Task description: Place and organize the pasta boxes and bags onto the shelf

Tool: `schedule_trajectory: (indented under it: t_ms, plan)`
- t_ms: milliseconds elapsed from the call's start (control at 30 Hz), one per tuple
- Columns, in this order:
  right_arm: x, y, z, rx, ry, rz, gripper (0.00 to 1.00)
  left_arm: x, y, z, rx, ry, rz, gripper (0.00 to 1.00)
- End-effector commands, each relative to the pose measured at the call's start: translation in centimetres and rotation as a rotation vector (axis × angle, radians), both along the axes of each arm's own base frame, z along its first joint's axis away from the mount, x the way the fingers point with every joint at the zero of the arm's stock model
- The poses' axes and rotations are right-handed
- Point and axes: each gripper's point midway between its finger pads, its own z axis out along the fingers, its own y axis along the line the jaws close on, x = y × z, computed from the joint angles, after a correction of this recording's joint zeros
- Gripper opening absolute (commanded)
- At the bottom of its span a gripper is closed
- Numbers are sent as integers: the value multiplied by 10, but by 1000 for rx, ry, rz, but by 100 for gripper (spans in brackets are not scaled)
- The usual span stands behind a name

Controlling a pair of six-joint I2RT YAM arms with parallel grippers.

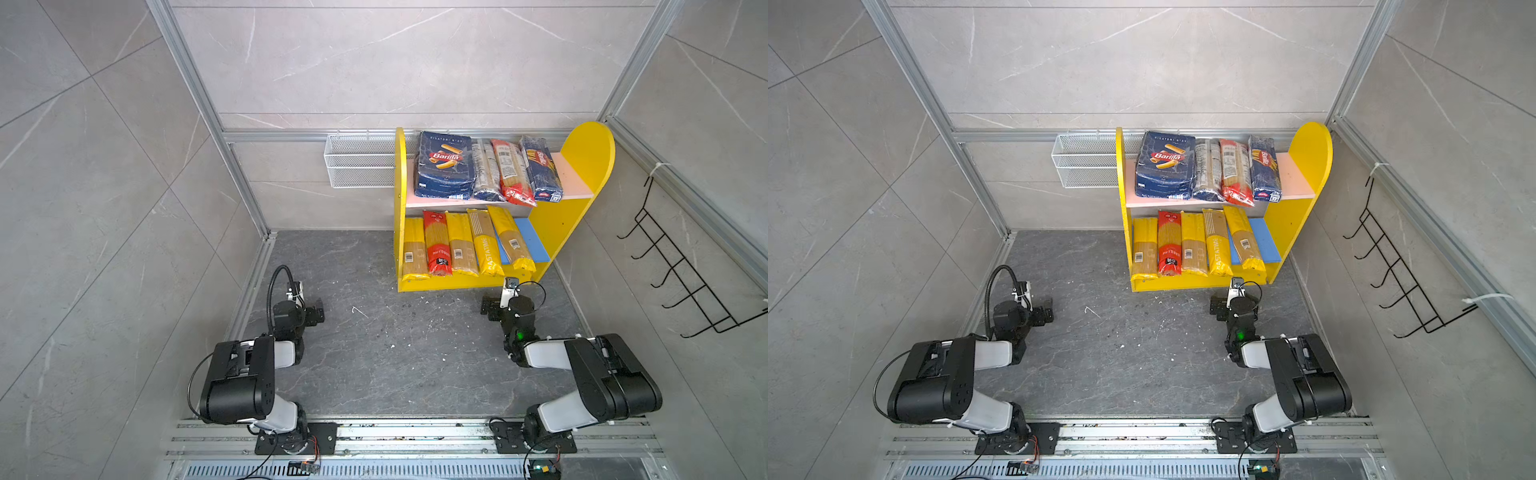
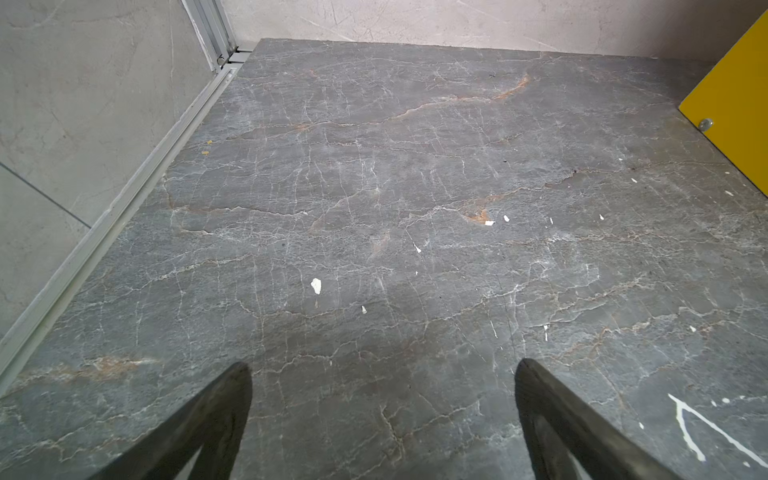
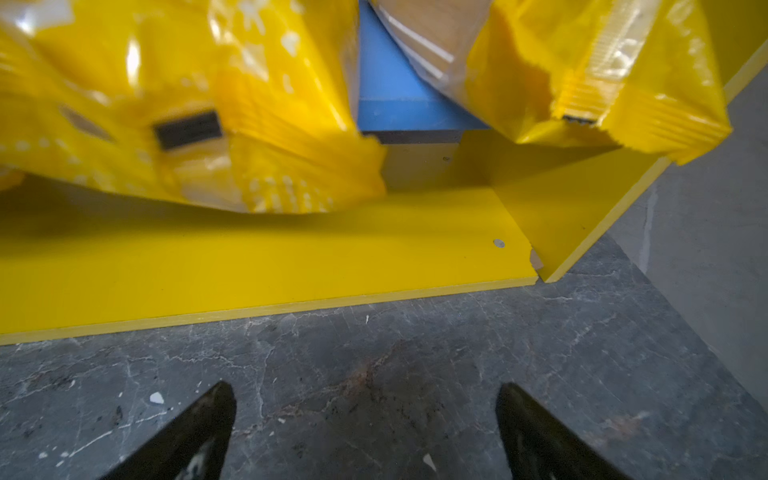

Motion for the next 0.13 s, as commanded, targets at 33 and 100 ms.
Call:
schedule_trajectory:
  t_ms: [33, 100]
  plan:
    - [0, 2, 2, 12, -19, 2, 100, 8, 0, 15, -18, -62, 4, 100]
    - [0, 1, 3, 13, -20, 1, 100, 8, 1, 15, -19, -61, 5, 100]
